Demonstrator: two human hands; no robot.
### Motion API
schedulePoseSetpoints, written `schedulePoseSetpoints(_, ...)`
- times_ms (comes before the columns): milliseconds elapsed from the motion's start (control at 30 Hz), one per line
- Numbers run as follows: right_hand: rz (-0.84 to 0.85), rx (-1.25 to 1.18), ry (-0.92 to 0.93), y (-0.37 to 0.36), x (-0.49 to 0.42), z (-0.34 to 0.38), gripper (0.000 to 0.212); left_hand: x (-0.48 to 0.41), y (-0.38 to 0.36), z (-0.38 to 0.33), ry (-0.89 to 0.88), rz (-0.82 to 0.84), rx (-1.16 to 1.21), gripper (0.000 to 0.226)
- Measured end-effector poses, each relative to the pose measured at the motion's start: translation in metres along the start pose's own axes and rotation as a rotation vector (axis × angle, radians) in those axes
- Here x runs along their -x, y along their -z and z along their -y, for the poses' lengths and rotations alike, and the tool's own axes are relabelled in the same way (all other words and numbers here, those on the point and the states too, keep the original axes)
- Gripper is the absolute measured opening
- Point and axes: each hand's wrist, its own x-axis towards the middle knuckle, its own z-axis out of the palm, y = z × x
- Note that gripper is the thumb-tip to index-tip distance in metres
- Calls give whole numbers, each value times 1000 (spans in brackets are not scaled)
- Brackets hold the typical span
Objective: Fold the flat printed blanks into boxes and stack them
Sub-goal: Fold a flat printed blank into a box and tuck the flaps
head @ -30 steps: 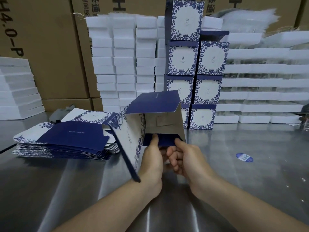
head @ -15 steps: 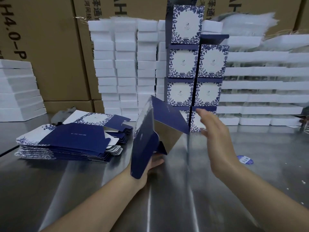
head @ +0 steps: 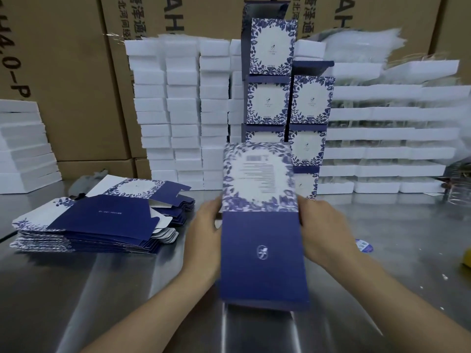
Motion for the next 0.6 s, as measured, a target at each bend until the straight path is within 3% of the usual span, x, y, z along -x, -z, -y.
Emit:
schedulePoseSetpoints(67, 40, -461, -202, 3, 1, 7, 20, 5, -4, -6, -181, 18, -72, 55)
schedulePoseSetpoints(133, 31, -1070, -379, 2, 1, 18, 35, 9, -10, -15, -96, -40, 76, 75)
schedulePoseSetpoints(167, 29, -1215, -403, -1, -1, 20, 38, 11, -13, -16, -40, -60, 97, 77)
schedulePoseSetpoints(267, 83, -1209, -447, -8, 3, 32, 42, 19, -24, -16, 192, 81, 100, 35)
schedulePoseSetpoints(333, 131, -1222, -465, -11, 7, 35, 44, 26, -31, -17, 331, 230, 166, 43)
schedulePoseSetpoints(467, 176, -1284, -466, -16, 17, 43, 43, 32, -36, -10, 190, 449, 265, 78)
schedulePoseSetpoints(600, 277, -1278, -498, -17, 23, 53, 46, 33, -41, -5, 124, 332, 273, 59)
